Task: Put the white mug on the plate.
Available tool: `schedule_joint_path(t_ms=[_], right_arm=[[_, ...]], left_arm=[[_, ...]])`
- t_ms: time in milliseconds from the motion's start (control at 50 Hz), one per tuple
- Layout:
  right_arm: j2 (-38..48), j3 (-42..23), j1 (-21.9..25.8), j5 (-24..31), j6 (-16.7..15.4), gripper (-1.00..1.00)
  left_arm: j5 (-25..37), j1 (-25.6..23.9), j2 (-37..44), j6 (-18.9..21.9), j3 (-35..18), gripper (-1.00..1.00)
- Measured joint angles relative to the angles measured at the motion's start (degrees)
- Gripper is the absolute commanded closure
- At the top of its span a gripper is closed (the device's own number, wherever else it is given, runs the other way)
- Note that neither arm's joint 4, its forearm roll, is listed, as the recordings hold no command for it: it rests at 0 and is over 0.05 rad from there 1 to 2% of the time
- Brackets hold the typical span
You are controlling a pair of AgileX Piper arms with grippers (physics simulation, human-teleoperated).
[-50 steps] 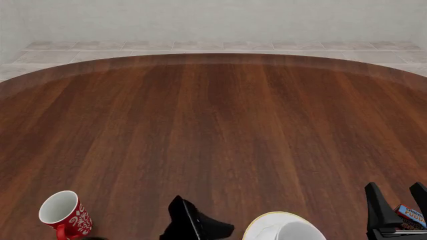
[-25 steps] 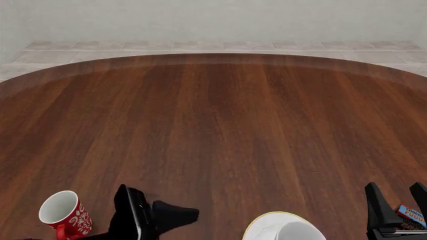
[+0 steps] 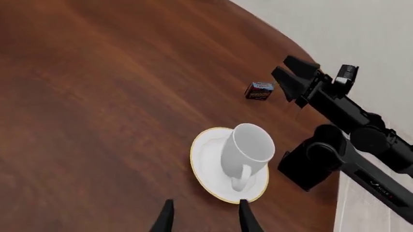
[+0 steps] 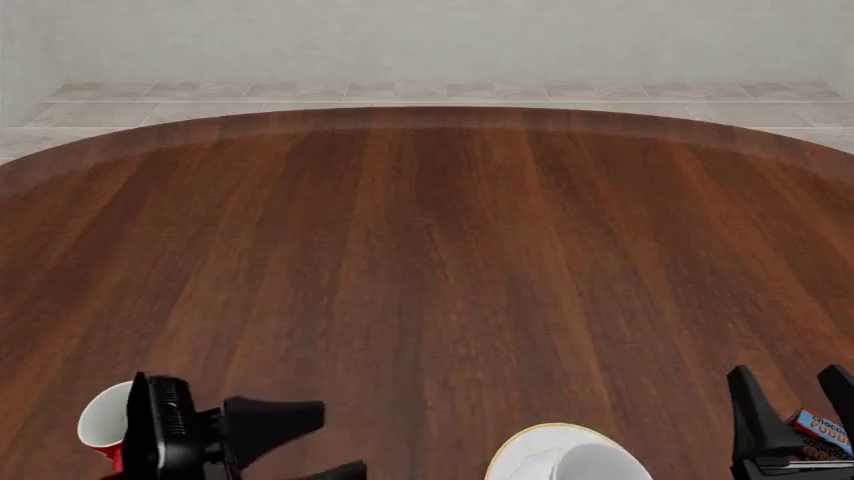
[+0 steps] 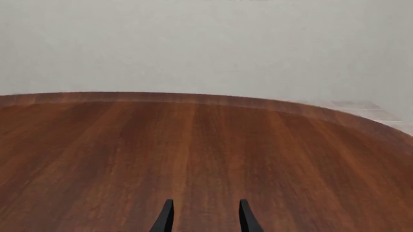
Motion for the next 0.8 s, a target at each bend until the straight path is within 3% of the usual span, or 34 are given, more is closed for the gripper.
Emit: schedule_joint_path(t_ms=[460,800], right_arm=[[-1.14,-5.16,2.03,-4.36,2.37,-1.00],[-1.25,-10.83,2.78,-2.76,2.69,-1.00]], left_arm=[[1.97,4.99,-10.20,-2.99,5.11,-1.00],[7.75,7.21,-18.09,-4.10,5.29,-1.00]])
